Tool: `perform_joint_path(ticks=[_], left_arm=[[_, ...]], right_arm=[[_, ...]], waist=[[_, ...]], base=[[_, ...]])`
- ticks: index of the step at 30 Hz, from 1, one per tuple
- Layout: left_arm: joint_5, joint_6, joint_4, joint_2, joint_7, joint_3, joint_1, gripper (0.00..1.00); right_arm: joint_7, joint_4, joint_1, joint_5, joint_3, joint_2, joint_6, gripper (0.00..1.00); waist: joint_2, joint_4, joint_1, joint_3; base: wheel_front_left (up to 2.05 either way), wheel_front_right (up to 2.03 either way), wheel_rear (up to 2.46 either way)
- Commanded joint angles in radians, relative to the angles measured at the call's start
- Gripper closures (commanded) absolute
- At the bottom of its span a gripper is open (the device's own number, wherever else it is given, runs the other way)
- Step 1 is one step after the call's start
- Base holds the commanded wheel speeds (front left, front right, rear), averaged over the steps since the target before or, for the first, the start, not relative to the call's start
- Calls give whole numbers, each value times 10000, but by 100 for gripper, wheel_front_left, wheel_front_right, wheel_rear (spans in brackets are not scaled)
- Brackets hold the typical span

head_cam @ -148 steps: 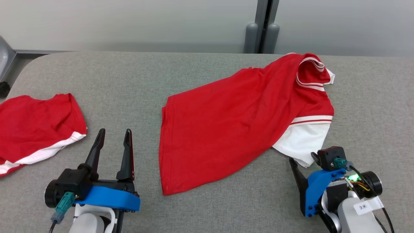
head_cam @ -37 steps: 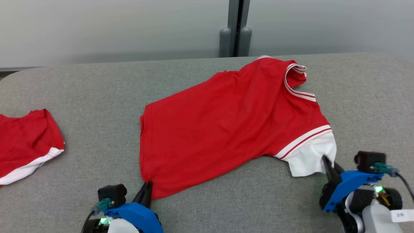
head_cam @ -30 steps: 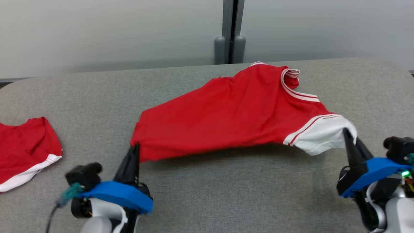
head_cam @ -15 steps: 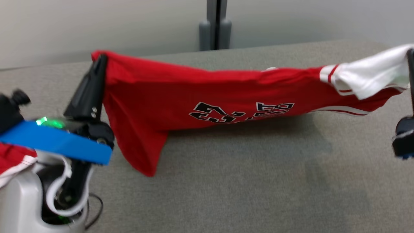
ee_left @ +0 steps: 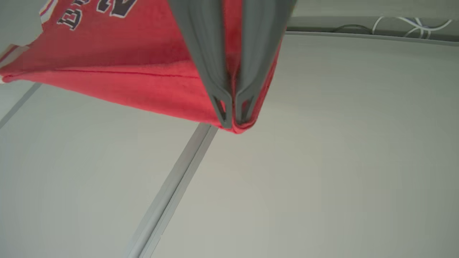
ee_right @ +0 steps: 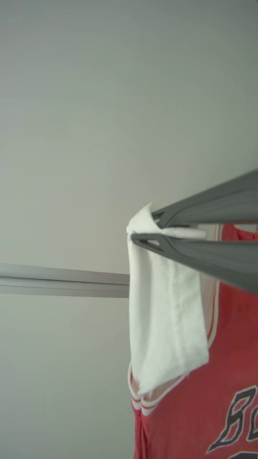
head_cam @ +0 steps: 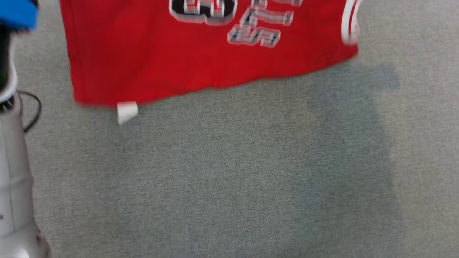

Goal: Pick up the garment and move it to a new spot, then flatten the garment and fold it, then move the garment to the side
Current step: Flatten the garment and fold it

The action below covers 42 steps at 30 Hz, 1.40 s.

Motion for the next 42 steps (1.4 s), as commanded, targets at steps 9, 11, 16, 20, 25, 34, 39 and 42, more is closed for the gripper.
perform_joint_path(ticks=[9,11,16,20,25,34,39,42], left_arm=[[1462,-323,1953,278,-2282,-243,-2529,100],[1607,-373,2228,286,-2629,-314,-2711,100],[1795,-550,2887,264,-3302,-467,-2201,100],[2013,-679,3686,246,-3860,-750,-1091,100],[2113,-768,4729,-10,-4237,-1202,694,100],[1434,-855,4897,-468,-3891,-1494,4419,100],[1064,-553,3680,-545,-3279,-1531,6379,100],[996,-250,2649,-434,-2690,-1650,7291,100]], right_arm=[[-2660,2022,-3367,-1254,-320,245,-10,100],[-2863,2259,-3508,-1310,-254,178,-10,100],[-2941,2728,-2440,-1301,71,137,-10,100],[-2556,3086,-667,-957,381,367,-10,100],[-1555,3100,2122,-376,512,549,-10,100],[1505,413,6997,525,92,1057,-4,100],[3179,-1700,9142,504,-648,1598,-4,100],[4036,-2733,10188,488,-1077,1963,-4,100]], waist=[[0,-22,-4,72],[0,-30,-4,84],[0,-151,-4,350],[0,-238,-4,309],[0,-171,-4,-107],[0,183,-4,-1639],[0,434,-4,-2324],[0,573,-4,-2577]], base=[[0,0,0],[0,0,0],[0,0,0],[0,0,0],[0,0,0],[0,0,0],[0,0,0],[0,0,0]])
